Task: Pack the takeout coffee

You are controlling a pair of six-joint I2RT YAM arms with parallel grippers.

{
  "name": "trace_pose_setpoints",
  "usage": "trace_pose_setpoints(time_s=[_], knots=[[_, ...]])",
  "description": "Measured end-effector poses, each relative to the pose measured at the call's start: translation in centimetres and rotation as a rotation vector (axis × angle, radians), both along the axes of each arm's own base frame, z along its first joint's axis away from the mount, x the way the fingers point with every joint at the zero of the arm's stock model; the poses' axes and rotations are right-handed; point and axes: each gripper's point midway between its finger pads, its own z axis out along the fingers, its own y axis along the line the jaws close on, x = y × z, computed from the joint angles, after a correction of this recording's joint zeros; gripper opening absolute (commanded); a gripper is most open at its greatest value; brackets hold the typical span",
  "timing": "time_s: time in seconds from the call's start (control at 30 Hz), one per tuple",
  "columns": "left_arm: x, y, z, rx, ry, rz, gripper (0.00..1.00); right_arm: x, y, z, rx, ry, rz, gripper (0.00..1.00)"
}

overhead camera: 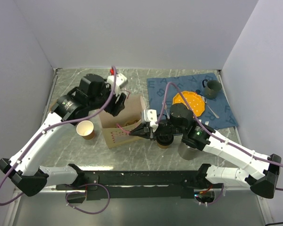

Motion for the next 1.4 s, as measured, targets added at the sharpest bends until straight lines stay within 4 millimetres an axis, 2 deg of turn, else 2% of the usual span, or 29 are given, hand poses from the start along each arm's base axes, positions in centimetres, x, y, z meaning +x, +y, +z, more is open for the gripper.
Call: trace_pose_setpoints(time_s=[0.1, 0.17, 0.3, 0.43, 0.77, 0.87, 0.97, 1.13, 1.3, 1.4], knots=[[0.6, -0.6, 3.0, -0.085, -0.005, 0.051, 0.73, -0.1, -0.2, -0.1, -0.006, 0.003, 0.000, 0.03], [0.5, -0.9, 3.9, -0.120, 0.010, 0.066, 0.72, -0.2, -0.3, -0.2, -0.012, 0.006, 0.000, 0.01], [-0.4, -0.9, 3.1, -0.142, 0.091, 0.094, 0.69, -0.5, -0.7, -0.4, -0.026, -0.001, 0.005, 0.00], [-1.1, 0.0, 2.3, -0.132, 0.134, 0.138, 0.72, -1.1, -1.5, -1.1, -0.044, -0.027, 0.028, 0.00], [-2.9, 3.9, 6.1, -0.201, 0.026, 0.264, 0.75, -5.3, -5.2, -5.5, -0.129, -0.054, 0.176, 0.00], [-3.1, 4.1, 5.9, -0.198, 0.035, 0.275, 0.77, -6.5, -6.1, -6.0, -0.141, -0.061, 0.222, 0.00], [-3.4, 4.3, 4.5, -0.185, 0.056, 0.278, 0.77, -7.6, -6.9, -6.6, -0.160, -0.061, 0.273, 0.00], [-3.7, 4.3, 2.4, -0.165, 0.084, 0.273, 0.77, -8.9, -8.2, -9.0, -0.237, -0.025, 0.337, 0.00], [-3.0, 3.4, 1.8, -0.178, 0.086, 0.259, 0.78, -9.5, -8.9, -11.1, -0.321, 0.028, 0.370, 0.00], [-2.6, 2.9, 1.8, -0.186, 0.081, 0.247, 0.79, -9.4, -8.9, -11.6, -0.343, 0.042, 0.369, 0.00]])
